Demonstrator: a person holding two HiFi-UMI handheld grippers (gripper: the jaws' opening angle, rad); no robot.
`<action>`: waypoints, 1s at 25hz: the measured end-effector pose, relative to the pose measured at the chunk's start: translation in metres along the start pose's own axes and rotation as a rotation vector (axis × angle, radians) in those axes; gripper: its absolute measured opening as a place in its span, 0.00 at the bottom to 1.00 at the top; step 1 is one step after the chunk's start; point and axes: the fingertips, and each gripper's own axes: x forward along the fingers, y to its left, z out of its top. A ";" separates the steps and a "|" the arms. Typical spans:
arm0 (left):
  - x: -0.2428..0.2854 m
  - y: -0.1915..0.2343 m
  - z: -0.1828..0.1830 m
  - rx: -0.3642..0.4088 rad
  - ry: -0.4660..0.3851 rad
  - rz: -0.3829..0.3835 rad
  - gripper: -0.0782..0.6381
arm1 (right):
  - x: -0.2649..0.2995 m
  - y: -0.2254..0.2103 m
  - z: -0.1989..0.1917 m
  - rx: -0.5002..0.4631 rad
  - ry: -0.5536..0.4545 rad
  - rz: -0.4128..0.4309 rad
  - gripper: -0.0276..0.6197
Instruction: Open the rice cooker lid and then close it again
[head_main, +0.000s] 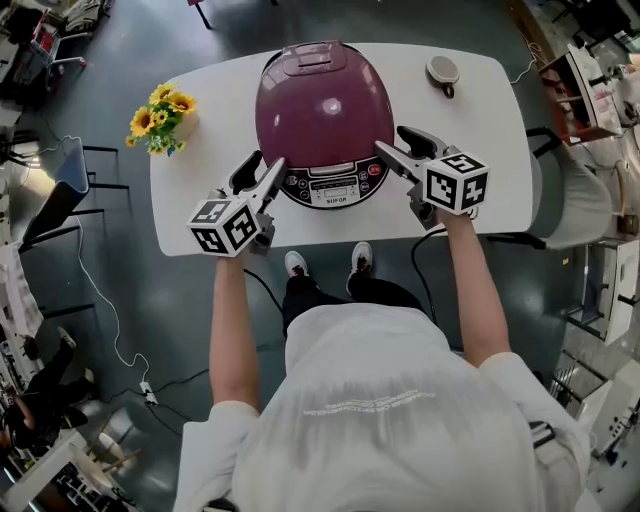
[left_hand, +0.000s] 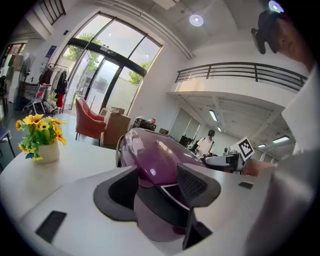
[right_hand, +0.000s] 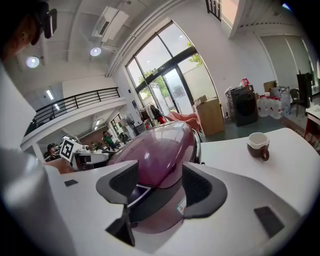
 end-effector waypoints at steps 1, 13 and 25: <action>-0.001 0.000 0.000 0.003 0.002 0.002 0.46 | 0.000 -0.001 -0.001 0.006 0.001 -0.009 0.48; 0.000 0.001 0.003 0.200 0.048 -0.004 0.46 | -0.028 -0.002 0.004 0.040 -0.022 -0.080 0.26; -0.014 0.004 0.055 0.346 0.008 -0.033 0.29 | -0.061 0.053 0.055 -0.174 -0.101 -0.186 0.13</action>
